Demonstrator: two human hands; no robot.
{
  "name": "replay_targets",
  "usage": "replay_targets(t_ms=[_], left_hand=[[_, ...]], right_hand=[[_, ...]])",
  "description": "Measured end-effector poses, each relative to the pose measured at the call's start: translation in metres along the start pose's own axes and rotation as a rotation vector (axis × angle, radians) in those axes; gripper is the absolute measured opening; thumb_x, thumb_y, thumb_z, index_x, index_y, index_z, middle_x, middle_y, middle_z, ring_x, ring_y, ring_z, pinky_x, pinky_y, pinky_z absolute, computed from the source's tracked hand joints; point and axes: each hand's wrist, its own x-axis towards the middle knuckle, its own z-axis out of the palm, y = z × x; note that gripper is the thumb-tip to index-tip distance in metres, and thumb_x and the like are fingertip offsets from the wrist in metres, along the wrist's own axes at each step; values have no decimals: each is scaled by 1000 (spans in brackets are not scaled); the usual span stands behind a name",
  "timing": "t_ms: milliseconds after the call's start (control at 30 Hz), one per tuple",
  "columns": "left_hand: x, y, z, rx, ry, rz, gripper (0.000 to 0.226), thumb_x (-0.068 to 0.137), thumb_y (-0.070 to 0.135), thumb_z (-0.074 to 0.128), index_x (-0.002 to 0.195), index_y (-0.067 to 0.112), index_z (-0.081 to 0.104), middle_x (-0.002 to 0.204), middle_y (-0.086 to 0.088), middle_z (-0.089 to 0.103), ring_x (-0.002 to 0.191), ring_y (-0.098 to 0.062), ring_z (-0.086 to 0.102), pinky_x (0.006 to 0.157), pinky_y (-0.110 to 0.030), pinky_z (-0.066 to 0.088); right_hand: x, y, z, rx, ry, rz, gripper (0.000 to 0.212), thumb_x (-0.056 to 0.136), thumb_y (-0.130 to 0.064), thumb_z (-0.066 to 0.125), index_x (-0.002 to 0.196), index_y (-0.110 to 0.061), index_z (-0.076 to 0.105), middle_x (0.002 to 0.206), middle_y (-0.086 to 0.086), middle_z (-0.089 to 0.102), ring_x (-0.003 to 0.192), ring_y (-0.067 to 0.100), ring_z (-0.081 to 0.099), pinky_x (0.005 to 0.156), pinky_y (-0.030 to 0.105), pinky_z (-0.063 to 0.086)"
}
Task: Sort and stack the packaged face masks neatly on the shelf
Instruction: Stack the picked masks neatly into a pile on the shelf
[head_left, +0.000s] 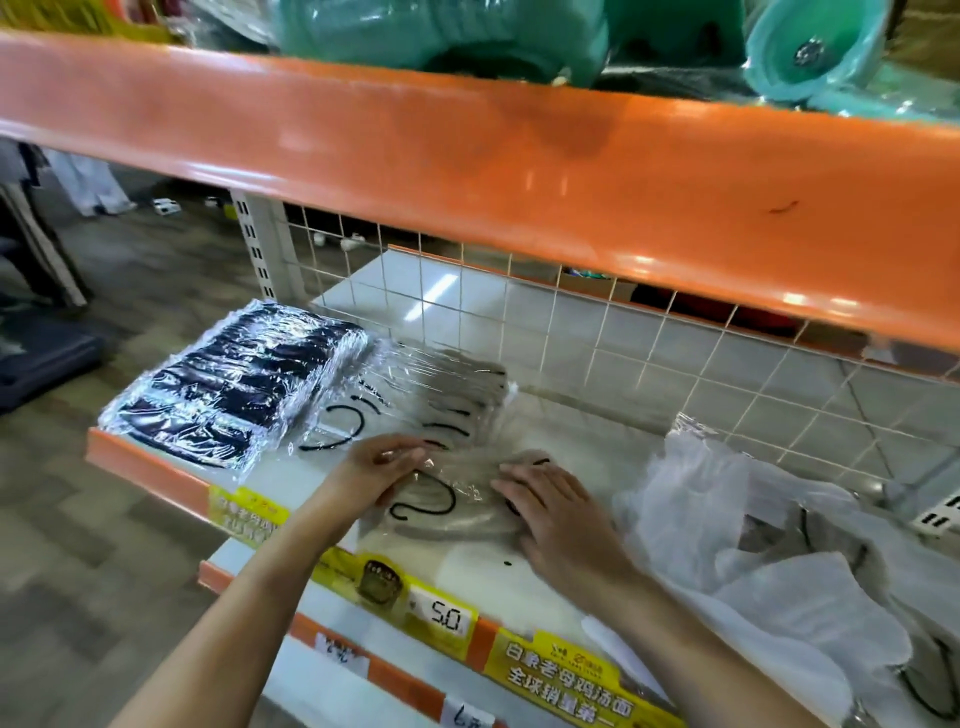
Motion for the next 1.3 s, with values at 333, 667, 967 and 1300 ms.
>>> replay_targets(t_ms=[333,667,967,1300], left_hand=[[-7,-14,1,730,353,568,32,85,30,60,111,12,66,112,-8,63,105,-22,55,86,-32,46],[-20,-26,-19,1092,358,805,36,74,14,43,89,16,76,96,3,74,96,-21,69,82,-32,41],[-11,-47,-70,1097,285,674,34,77,19,43,84,20,77,94,4,74,94,-19,69,83,-29,42],[1,-49,-76,1139,102,526,35,79,40,43,91,28,74,103,5,71,91,-18,69,74,-29,54]], right_hand=[[35,-10,22,-125,170,21,39,79,-14,46,111,-16,69,110,1,66,97,21,60,80,31,39],[49,-46,38,-118,204,-14,27,80,-13,62,106,-16,69,101,0,64,91,20,58,74,30,47],[54,-55,41,9,68,-72,31,72,-10,74,101,-18,69,102,-3,64,89,18,60,67,28,51],[56,-68,39,70,-49,-55,27,88,-41,51,103,-26,68,102,-10,61,96,10,55,77,25,45]])
